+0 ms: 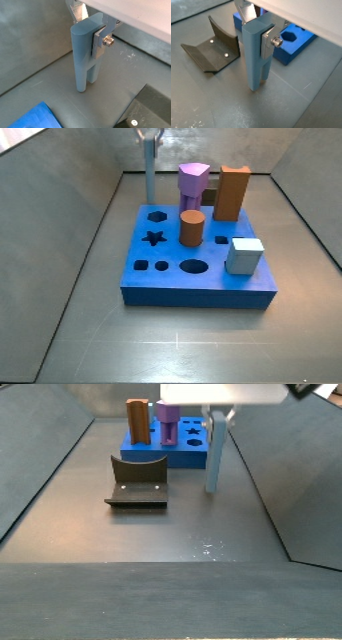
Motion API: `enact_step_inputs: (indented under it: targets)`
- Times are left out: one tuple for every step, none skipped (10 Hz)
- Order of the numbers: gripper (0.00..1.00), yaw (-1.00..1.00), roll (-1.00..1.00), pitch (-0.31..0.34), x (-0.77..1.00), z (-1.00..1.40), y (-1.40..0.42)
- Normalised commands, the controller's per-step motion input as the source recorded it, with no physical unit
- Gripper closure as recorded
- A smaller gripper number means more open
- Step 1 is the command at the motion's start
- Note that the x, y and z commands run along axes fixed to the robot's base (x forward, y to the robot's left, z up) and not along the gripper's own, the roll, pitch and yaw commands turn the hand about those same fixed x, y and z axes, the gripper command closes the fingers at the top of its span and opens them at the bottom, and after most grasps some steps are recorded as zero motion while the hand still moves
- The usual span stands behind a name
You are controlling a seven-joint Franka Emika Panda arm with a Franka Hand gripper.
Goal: Pick up the square-circle object. Move up. Rotate the square-circle object. Move to above the board. Insert the square-circle object.
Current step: Rotate the square-circle object.
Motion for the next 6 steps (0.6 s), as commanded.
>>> enact_step_inputs:
  targets:
    - [1.0, -0.02, -0.09, -0.057, 0.02, -0.29, 0.0]
    - [0.0, -0.02, -0.11, -0.054, 0.0, 0.0, 0.0]
    - [0.0, -0.02, -0.11, -0.036, 0.0, 1.0, 0.0]
    - [0.0, -0.02, -0.1, -0.018, -0.01, 1.0, 0.0]
    - [0.0, -0.02, -0.1, 0.005, -0.02, 1.0, 0.01]
    - [0.0, -0.03, -0.08, 0.019, -0.02, 0.92, 0.01]
